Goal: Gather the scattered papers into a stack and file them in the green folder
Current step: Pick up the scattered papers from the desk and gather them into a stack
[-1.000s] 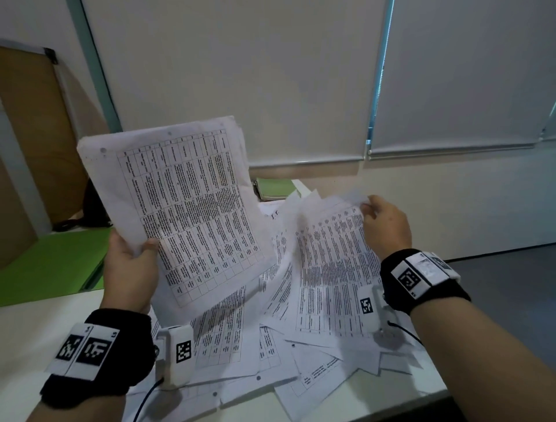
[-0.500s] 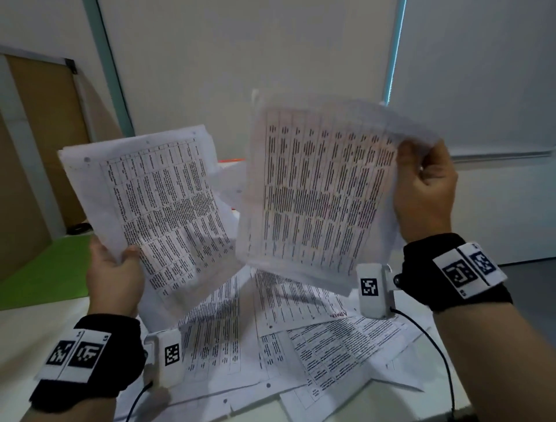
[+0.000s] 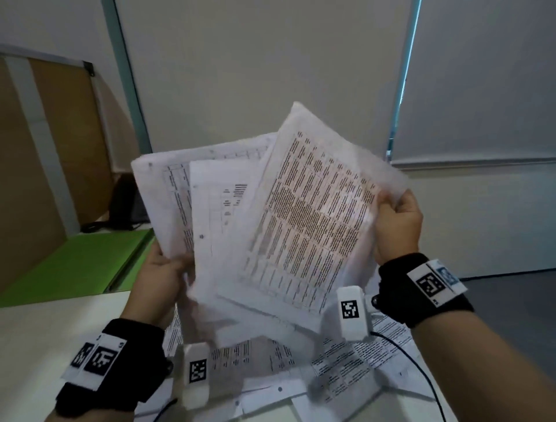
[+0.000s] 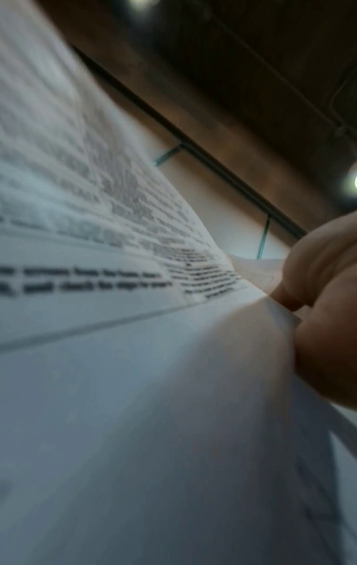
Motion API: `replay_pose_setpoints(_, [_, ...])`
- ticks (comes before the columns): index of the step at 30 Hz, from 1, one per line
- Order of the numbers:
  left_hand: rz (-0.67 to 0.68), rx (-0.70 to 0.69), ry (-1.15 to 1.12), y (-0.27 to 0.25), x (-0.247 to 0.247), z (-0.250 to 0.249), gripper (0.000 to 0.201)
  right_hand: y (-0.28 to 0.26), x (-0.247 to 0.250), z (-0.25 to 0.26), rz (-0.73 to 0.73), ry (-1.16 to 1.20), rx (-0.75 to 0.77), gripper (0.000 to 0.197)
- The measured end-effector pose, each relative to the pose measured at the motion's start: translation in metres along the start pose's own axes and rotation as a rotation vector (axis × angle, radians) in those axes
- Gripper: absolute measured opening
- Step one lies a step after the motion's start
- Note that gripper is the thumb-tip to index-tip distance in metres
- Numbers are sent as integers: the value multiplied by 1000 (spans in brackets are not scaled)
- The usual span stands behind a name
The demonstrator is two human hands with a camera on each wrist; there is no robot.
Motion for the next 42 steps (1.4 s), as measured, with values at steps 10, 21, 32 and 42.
replay_pose_setpoints(10, [35, 26, -68, -11, -6, 13, 33, -14, 20, -27, -256, -119, -64, 23])
replay_pose_setpoints(21, [42, 38, 34, -29, -22, 14, 47, -34, 21, -56, -331, -74, -185, 39])
replay_pose_setpoints(32, [34, 98, 309, -26, -16, 34, 35, -37, 15, -74, -214, -132, -185, 37])
replay_pose_setpoints(42, [10, 126, 193, -21, 6, 28, 33, 10, 21, -56, -49, -121, -166, 28])
Point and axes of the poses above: each hand's wrist, its own y-axis towards the middle knuckle, its own x-axis out of the back of the hand, z = x × y, the point moved 10 cm from there along y, towards the middle knuckle, and after that the axes turned 4 degrees about z, right-handed, at the moved point
